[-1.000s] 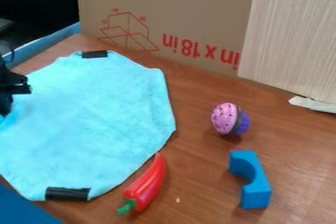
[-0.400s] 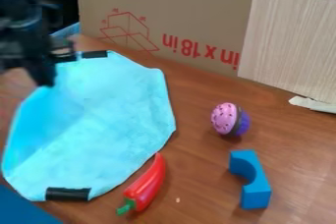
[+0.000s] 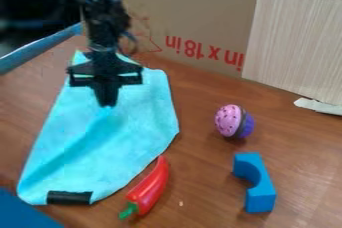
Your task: Fold the cloth from left to right
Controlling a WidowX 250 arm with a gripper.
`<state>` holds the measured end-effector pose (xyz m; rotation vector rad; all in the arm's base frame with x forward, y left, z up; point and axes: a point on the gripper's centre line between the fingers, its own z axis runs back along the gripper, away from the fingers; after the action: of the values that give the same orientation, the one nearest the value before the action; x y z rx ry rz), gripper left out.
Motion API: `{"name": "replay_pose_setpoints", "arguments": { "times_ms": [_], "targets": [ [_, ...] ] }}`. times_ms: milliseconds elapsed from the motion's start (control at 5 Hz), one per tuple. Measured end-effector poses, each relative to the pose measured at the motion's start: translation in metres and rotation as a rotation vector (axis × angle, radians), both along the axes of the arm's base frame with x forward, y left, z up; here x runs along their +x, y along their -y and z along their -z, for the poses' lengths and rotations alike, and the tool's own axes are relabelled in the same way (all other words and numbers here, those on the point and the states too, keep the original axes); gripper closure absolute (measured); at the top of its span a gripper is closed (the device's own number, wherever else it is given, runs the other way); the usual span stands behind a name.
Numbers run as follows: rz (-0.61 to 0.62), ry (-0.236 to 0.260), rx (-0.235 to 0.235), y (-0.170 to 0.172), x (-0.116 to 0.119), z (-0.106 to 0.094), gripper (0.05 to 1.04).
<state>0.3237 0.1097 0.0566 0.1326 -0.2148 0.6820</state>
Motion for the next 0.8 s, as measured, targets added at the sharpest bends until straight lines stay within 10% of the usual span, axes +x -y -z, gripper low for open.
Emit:
{"name": "replay_pose_setpoints", "arguments": {
  "times_ms": [800],
  "targets": [
    [-0.049, 0.035, -0.104, 0.052, 0.040, -0.018, 1.017]
  ]
}}
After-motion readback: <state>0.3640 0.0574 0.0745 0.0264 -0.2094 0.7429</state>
